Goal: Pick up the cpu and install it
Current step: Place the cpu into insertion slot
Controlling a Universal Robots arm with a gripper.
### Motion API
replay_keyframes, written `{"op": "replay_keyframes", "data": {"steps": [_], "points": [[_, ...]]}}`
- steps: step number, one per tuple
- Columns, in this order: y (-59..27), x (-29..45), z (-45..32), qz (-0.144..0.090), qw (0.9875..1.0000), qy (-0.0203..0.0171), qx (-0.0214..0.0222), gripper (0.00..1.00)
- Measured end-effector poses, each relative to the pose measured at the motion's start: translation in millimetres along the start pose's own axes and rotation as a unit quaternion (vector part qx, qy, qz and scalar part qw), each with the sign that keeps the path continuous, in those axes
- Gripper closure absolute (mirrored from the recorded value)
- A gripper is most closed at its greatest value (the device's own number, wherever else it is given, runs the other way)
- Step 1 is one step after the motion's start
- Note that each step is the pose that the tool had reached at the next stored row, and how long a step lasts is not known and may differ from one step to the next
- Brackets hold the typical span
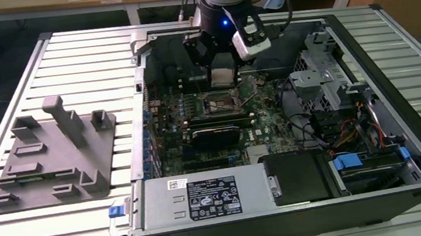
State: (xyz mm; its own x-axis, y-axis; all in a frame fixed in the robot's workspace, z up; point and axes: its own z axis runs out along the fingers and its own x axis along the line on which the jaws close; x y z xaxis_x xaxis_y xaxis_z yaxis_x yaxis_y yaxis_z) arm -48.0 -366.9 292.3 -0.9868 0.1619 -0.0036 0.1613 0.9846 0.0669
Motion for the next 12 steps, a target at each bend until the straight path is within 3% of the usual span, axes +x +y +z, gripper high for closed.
{"op": "replay_keyframes", "data": {"steps": [3,6,9,12], "points": [[0.0,0.0,0.1,0.027,0.9996,-0.0018,0.0,0.45],[0.0,0.0,0.1,0.054,0.9985,-0.0037,0.0002,0.45],[0.0,0.0,0.1,0.081,0.9967,-0.0055,0.0003,0.45],[0.0,0.0,0.2,0.109,0.994,-0.0073,0.0004,0.45]]}}
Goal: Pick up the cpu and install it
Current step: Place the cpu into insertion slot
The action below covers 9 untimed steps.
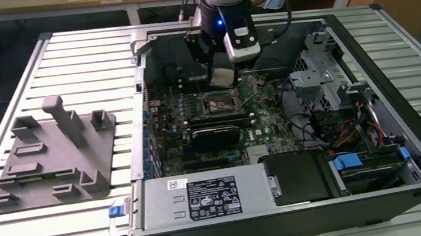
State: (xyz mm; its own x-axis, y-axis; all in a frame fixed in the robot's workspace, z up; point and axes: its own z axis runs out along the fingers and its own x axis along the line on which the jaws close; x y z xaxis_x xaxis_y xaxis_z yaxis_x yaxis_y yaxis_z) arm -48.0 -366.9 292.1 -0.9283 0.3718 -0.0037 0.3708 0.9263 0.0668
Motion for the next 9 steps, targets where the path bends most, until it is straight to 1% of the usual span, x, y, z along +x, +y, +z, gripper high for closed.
{"op": "replay_keyframes", "data": {"steps": [3,5,7,9], "points": [[0.0,0.0,0.1,0.027,0.9996,-0.0018,0.0001,0.45],[0.0,0.0,0.1,0.045,0.999,-0.003,0.0001,0.45],[0.0,0.0,0.1,0.063,0.998,-0.0042,0.0002,0.45],[0.0,0.0,0.2,0.082,0.9967,-0.0055,0.0002,0.45]]}}
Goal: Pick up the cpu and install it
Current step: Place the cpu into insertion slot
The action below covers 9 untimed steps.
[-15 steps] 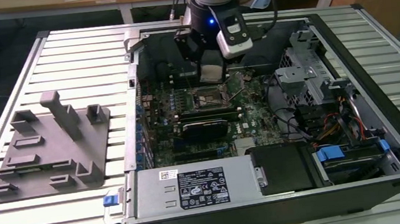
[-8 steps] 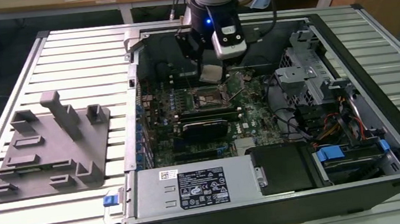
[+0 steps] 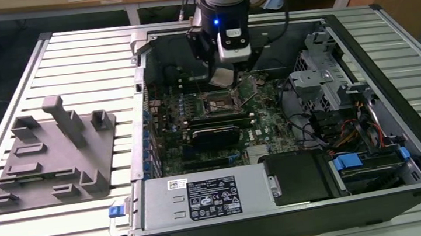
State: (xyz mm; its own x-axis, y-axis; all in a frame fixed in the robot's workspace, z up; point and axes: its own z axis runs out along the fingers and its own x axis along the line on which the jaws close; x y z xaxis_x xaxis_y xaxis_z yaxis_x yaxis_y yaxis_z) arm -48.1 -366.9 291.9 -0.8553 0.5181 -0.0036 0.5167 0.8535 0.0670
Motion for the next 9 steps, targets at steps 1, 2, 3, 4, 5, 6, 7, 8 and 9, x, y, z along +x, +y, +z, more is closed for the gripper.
{"op": "replay_keyframes", "data": {"steps": [1,2,3,4,5,6,7,8,9], "points": [[0.0,0.0,0.0,0.009,1.0,-0.0006,0.0001,0.45],[0.0,0.0,0.0,0.018,0.9998,-0.0012,0.0001,0.45],[0.0,0.0,0.1,0.027,0.9996,-0.0018,0.0001,0.45],[0.0,0.0,0.1,0.036,0.9994,-0.0024,0.0002,0.45],[0.0,0.0,0.1,0.045,0.999,-0.003,0.0002,0.45],[0.0,0.0,0.2,0.055,0.9985,-0.0037,0.0002,0.45],[0.0,0.0,0.2,0.064,0.998,-0.0043,0.0003,0.45],[0.0,0.0,0.2,0.072,0.9974,-0.0049,0.0003,0.45],[0.0,0.0,0.3,0.081,0.9967,-0.0054,0.0003,0.45]]}}
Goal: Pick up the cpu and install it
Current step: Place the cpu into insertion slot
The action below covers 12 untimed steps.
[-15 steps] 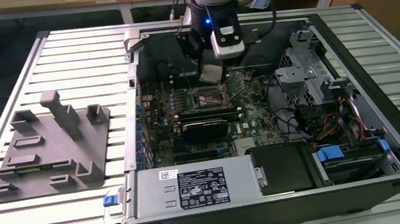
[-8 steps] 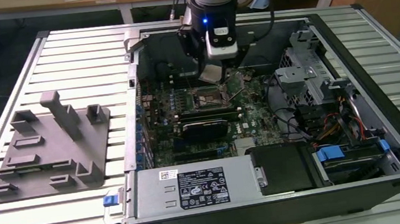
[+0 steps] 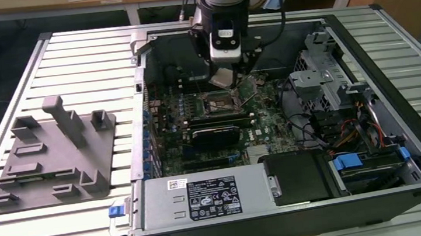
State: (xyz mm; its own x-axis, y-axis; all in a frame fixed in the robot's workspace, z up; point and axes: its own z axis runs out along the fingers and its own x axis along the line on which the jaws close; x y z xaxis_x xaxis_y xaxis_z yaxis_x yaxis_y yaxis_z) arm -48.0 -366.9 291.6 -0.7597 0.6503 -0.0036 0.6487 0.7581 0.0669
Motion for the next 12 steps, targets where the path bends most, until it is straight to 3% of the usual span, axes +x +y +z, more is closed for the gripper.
{"op": "replay_keyframes", "data": {"steps": [3,6,9,12], "points": [[0.0,0.0,0.1,0.027,0.9996,-0.0018,0.0001,0.45],[0.0,0.0,0.2,0.055,0.9985,-0.0037,0.0002,0.45],[0.0,0.0,0.3,0.081,0.9967,-0.0055,0.0003,0.45],[0.0,0.0,0.4,0.109,0.994,-0.0073,0.0004,0.45]]}}
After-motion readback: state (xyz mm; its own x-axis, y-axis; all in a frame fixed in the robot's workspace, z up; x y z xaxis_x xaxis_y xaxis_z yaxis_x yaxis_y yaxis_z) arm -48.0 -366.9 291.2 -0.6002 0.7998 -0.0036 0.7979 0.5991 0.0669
